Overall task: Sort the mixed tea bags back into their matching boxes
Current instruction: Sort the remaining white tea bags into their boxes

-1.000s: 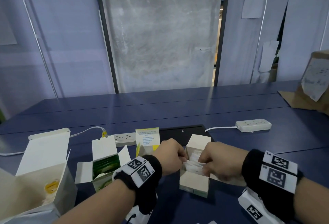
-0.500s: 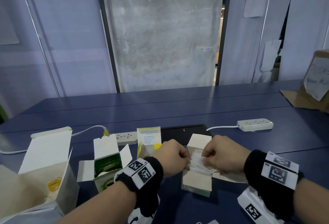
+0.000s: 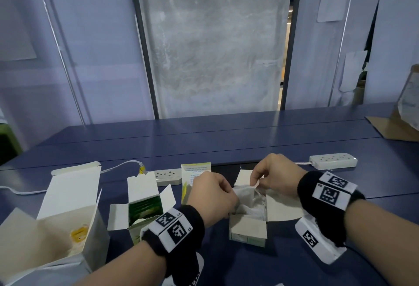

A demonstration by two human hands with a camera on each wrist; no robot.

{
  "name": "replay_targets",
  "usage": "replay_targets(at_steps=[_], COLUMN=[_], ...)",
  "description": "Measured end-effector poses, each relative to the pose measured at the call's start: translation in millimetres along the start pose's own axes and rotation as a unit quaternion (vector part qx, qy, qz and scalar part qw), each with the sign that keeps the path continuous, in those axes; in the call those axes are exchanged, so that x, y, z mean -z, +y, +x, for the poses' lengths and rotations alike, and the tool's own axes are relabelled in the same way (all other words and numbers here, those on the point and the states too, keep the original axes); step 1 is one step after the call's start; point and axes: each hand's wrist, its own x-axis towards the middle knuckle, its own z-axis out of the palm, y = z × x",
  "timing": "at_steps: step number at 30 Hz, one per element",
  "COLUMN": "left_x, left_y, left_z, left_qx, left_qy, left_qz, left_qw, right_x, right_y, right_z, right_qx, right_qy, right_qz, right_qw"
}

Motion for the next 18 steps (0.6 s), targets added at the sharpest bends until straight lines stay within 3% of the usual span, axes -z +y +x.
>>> replay_targets(at_steps=[4,10,18], left_x=[2.6,9.9,5.8], left_y=[-0.8,-1.5,-9.3], left_z=[-3.3,-5.9,-7.5], left_qx=[0.019,0.015,0.016], left_qy=[0.002,0.066,0.033], left_qz=[0.008,0.062,0.095], left_qw=[1.0,0.996,0.995], right_x=[-4.0,-6.6,-10.0], right_y=[-2.1,1.0,-25.4], right_z=[6.4,8.3,15.2], right_qx=[0.001,-0.015,0.01], right_qy=[-0.022,-0.026,-0.058], right_qz=[-0.023,-0.009,-0.079], right_qw=[0.999,1.0,0.995])
